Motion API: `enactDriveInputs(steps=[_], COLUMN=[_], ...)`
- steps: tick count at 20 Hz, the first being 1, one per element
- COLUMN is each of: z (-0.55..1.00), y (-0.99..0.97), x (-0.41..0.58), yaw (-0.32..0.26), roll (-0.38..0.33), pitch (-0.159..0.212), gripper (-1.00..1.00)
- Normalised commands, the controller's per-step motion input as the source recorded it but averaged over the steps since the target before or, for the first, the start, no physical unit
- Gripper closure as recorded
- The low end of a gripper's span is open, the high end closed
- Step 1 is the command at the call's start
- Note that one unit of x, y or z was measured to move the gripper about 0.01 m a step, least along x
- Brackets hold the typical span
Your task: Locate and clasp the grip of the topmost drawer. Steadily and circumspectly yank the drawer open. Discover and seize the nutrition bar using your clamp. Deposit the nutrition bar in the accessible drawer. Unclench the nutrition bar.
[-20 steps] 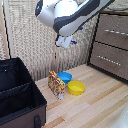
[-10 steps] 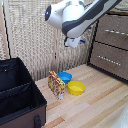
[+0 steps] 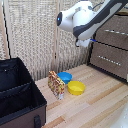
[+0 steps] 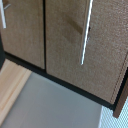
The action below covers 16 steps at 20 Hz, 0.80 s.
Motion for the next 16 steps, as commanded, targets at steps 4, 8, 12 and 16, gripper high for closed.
enactDriveInputs(steps=[4, 8, 12, 16], z=[0.0, 0.0, 0.0, 0.0], y=[-0.72, -0.71, -0.64, -0.58], x=[-0.174, -0.211, -0.233, -0.226], yaw=[0.083, 0.079, 0.083, 0.096], roll=[-0.181, -0.187, -0.216, -0.221], pitch=[-0.011, -0.008, 0.0, 0.0], gripper=[-1.0, -1.0, -1.0, -1.0])
